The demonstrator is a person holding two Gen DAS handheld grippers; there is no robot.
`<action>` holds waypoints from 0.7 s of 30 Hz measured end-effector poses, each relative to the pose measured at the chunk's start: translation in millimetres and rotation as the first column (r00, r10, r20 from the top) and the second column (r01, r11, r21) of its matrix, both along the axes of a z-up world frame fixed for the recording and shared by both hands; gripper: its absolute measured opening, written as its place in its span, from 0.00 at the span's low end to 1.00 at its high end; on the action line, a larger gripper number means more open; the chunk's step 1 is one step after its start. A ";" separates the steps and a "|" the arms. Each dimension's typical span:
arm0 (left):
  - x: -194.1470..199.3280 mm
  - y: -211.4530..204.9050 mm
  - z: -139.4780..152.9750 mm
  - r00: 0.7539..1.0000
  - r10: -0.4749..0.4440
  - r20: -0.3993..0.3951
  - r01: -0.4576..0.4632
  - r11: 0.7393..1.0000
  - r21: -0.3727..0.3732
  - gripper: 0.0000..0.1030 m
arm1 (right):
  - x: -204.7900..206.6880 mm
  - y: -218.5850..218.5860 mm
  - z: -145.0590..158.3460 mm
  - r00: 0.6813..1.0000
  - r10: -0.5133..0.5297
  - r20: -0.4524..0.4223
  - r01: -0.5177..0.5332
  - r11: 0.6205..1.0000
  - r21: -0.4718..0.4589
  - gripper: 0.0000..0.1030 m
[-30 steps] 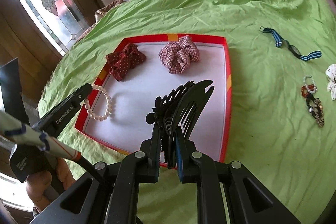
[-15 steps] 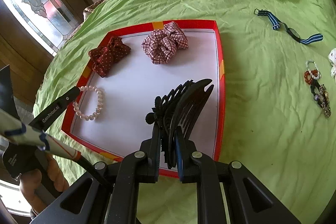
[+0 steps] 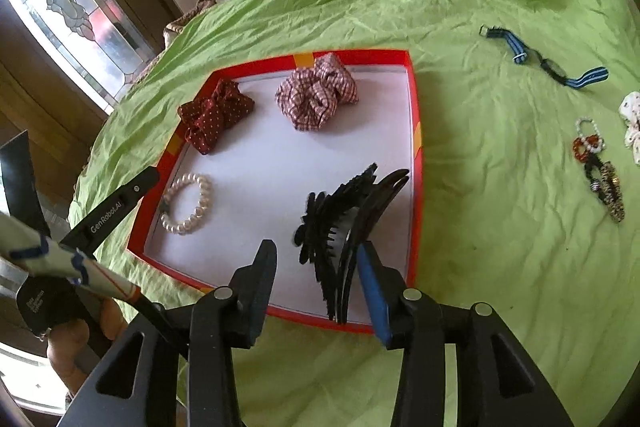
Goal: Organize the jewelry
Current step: 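Open both tools to drop the bracelet and claw clip in the box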
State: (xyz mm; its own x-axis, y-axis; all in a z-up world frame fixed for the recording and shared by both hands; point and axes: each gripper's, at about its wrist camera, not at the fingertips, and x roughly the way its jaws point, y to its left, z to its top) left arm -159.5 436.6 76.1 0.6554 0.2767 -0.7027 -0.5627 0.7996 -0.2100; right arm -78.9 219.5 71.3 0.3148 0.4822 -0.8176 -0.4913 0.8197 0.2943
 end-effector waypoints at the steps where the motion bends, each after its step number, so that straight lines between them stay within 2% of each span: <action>1: -1.1 -0.4 1.2 1.000 -0.002 0.012 0.002 1.000 -0.004 0.32 | -0.7 -1.9 2.3 1.000 0.000 0.002 0.000 1.000 0.004 0.44; 5: -12.2 4.8 10.5 0.995 0.009 0.101 -0.005 0.999 -0.039 0.45 | -5.9 -15.5 12.7 0.999 -0.012 0.041 0.012 1.000 0.009 0.45; 8: -26.3 17.2 16.4 0.982 0.061 0.177 -0.045 0.995 -0.093 0.47 | -9.8 -24.7 8.7 0.996 -0.033 0.081 0.038 0.997 -0.062 0.47; 11: -39.9 32.7 16.9 0.968 0.133 0.214 -0.100 0.982 -0.158 0.48 | -8.4 -32.2 -7.9 0.998 -0.050 0.047 0.054 0.994 -0.096 0.47; 13: -44.7 39.6 14.5 0.963 0.168 0.209 -0.130 0.974 -0.183 0.48 | -8.4 -32.6 -19.8 0.999 -0.050 0.014 0.052 0.993 -0.108 0.46; 14: -45.9 42.9 12.2 0.963 0.183 0.198 -0.145 0.970 -0.195 0.48 | -8.6 -31.0 -24.5 0.999 -0.045 0.004 0.045 0.992 -0.116 0.37; 16: -46.4 47.4 6.6 0.965 0.192 0.177 -0.151 0.963 -0.221 0.48 | -11.9 -29.1 -26.5 0.999 -0.036 0.005 0.036 0.993 -0.109 0.28; 21: -45.4 46.1 4.9 0.968 0.179 0.176 -0.141 0.968 -0.210 0.48 | -15.4 -24.8 -24.2 1.000 -0.025 0.001 0.025 0.993 -0.117 0.28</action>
